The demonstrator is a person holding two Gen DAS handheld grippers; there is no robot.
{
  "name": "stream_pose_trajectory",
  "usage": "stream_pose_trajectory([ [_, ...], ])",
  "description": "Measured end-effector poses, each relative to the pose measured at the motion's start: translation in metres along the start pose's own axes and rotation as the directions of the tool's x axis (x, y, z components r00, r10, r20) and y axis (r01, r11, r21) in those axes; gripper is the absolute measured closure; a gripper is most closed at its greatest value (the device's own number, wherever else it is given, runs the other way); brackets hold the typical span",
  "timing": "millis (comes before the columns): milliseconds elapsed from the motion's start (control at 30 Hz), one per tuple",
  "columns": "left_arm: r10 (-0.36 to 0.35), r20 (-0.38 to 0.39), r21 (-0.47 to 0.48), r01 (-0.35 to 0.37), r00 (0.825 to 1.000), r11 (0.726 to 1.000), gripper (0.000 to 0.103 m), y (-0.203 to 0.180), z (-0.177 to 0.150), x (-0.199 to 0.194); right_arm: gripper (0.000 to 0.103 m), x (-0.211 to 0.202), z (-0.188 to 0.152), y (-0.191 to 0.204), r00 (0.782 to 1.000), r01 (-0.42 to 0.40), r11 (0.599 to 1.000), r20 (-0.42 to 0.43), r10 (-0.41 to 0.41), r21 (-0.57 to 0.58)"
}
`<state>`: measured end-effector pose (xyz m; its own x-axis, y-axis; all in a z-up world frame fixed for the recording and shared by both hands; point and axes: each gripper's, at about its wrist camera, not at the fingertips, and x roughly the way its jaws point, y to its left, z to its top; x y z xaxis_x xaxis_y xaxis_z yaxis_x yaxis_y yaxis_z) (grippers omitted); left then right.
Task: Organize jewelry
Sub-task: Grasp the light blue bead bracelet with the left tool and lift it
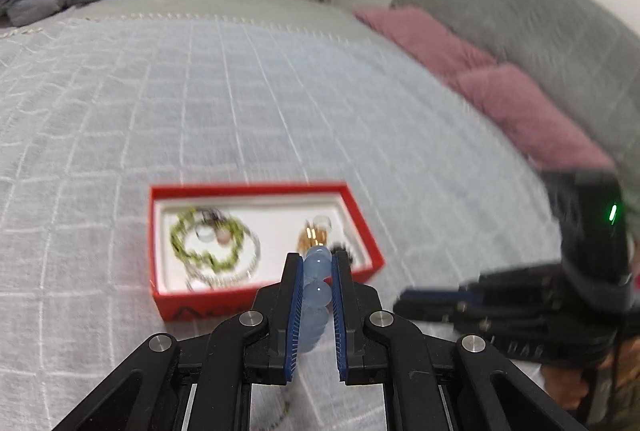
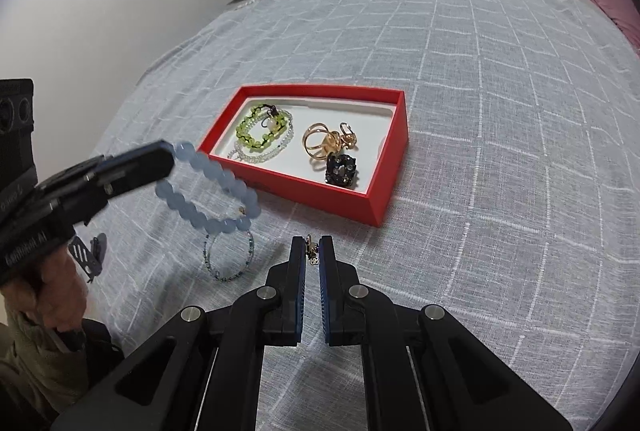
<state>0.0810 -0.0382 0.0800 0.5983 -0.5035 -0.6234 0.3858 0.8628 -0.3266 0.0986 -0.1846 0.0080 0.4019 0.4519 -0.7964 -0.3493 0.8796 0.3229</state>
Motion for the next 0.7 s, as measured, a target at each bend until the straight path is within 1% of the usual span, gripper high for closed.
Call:
stream_pose_trajectory([
  [33, -0.008, 0.021, -0.011, 0.008, 1.000, 1.000, 0.094, 0.002, 0.005, -0.004, 0.097, -0.001, 0.001, 0.001, 1.000, -0.002, 1.000, 0.004, 0.002, -0.003],
  [167, -0.019, 0.057, -0.045, 0.022, 0.998, 0.999, 0.094, 0.008, 0.017, -0.006, 0.097, -0.001, 0.006, 0.005, 1.000, -0.005, 1.000, 0.016, 0.005, -0.022],
  [367, 0.001, 0.086, -0.091, 0.007, 0.996, 0.996, 0.094, 0.017, 0.025, 0.013, 0.097, -0.004, 0.019, 0.006, 0.997, -0.050, 0.998, 0.061, 0.052, -0.027],
  [433, 0.004, 0.094, -0.105, 0.006, 0.996, 0.994, 0.094, 0.021, 0.027, 0.020, 0.097, -0.005, 0.025, 0.006, 0.995, -0.052, 0.998, 0.083, 0.054, -0.029],
  [567, 0.041, 0.074, -0.149, -0.030, 0.996, 0.988, 0.094, 0.040, 0.029, 0.038, 0.097, -0.003, 0.036, 0.004, 0.992, -0.051, 0.998, 0.115, 0.054, -0.024],
  [700, 0.049, 0.050, -0.202, -0.038, 0.998, 0.979, 0.094, 0.060, 0.026, 0.048, 0.097, 0.008, 0.042, -0.001, 0.993, -0.050, 0.999, 0.104, 0.051, -0.014],
])
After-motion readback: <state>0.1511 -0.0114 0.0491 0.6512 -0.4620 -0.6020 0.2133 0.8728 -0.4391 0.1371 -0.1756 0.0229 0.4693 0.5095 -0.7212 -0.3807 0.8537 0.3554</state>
